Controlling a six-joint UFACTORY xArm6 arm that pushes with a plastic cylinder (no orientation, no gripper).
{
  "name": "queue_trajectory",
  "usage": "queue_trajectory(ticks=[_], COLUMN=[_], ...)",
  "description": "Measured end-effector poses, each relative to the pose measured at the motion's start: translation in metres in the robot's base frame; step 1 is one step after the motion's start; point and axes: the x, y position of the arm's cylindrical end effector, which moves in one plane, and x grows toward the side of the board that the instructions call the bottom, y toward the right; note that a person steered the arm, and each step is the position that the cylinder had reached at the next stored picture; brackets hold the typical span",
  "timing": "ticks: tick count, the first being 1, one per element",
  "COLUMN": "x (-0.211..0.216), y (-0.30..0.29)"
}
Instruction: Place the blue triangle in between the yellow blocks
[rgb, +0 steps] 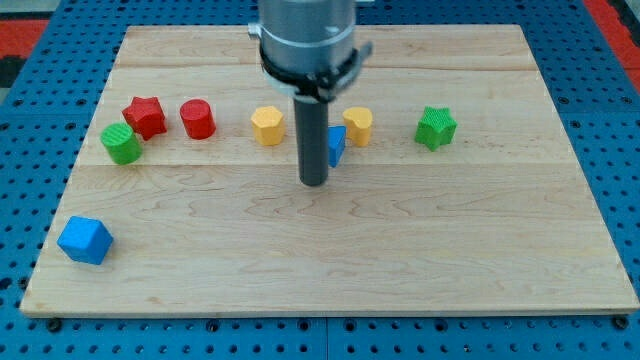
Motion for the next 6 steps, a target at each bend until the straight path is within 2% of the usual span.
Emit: queue_trajectory(ticks=[1, 2, 6], x=[-0.005, -0.033, -0.052], y=[0.034, 0.029, -0.008])
